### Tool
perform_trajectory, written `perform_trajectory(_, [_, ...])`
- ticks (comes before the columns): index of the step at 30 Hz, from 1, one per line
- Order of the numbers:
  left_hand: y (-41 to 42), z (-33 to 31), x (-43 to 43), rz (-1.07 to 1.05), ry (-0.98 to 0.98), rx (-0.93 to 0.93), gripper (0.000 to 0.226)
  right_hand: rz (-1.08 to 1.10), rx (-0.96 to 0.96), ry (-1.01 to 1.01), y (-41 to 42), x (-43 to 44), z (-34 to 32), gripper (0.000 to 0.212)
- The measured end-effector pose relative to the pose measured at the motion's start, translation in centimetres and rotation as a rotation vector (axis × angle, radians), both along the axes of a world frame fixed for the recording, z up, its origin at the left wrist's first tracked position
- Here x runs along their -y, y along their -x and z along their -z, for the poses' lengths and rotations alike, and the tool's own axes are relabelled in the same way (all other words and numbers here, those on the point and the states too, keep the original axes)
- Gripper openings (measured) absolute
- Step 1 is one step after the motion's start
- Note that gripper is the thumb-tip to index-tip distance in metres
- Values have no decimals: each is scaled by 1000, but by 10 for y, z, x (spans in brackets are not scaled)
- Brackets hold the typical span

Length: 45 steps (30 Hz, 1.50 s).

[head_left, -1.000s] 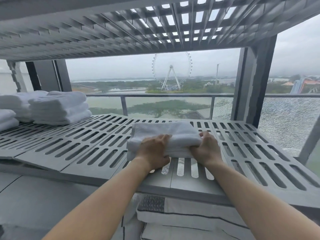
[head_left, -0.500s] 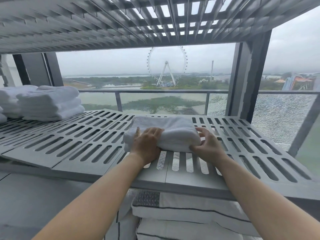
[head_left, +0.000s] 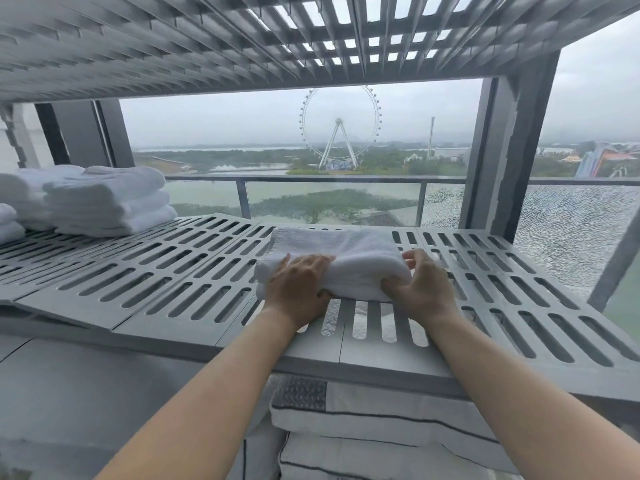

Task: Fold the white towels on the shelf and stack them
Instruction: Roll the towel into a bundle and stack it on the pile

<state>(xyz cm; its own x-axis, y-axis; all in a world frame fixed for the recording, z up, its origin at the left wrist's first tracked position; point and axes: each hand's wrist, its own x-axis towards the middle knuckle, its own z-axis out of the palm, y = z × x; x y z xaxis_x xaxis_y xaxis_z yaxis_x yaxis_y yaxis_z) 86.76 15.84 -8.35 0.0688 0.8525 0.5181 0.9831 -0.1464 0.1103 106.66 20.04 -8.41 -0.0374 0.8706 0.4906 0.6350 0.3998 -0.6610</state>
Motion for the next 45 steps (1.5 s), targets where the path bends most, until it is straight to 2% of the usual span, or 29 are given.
perform_trajectory(8, [2, 1, -2, -71, 4, -70, 49, 74, 138, -82, 2, -2, -2, 38])
perform_trajectory(13, [1, 2, -3, -12, -3, -40, 52, 128, 351, -46, -1, 4, -3, 41])
perform_trajectory(15, [2, 1, -3, -4, -31, -55, 54, 60, 459, -144, 0, 7, -7, 50])
perform_trajectory(17, [2, 0, -4, -3, -44, -87, 56, -142, 624, -229, 6, 6, -12, 63])
perform_trajectory(19, [1, -2, -4, -1, -33, -128, 59, -258, 792, -204, 17, 4, -15, 75])
perform_trajectory(21, [-1, -6, -6, 17, -2, -182, 62, -232, 861, -158, 24, 0, -17, 79])
perform_trajectory(25, [7, -14, -15, -36, 99, -324, 75, -122, 870, -92, 36, -1, -23, 67])
perform_trajectory(28, [12, -13, -18, -77, 191, -275, 80, -75, 866, -95, 39, -1, -19, 62])
perform_trajectory(33, [18, -8, -21, 15, 228, -294, 78, -94, 836, -98, 33, 2, -18, 61])
perform_trajectory(38, [16, -34, -19, 91, 375, -148, 61, -164, 631, 34, 41, 2, -44, 64])
perform_trajectory(40, [14, -43, -29, 128, 409, -47, 63, -186, 554, 67, 47, -9, -55, 50])
perform_trajectory(42, [10, -47, -43, 150, 430, 60, 57, -182, 559, 95, 51, -26, -62, 43])
perform_trajectory(45, [8, -46, -73, 169, 519, 104, 48, -173, 611, 150, 59, -52, -67, 43])
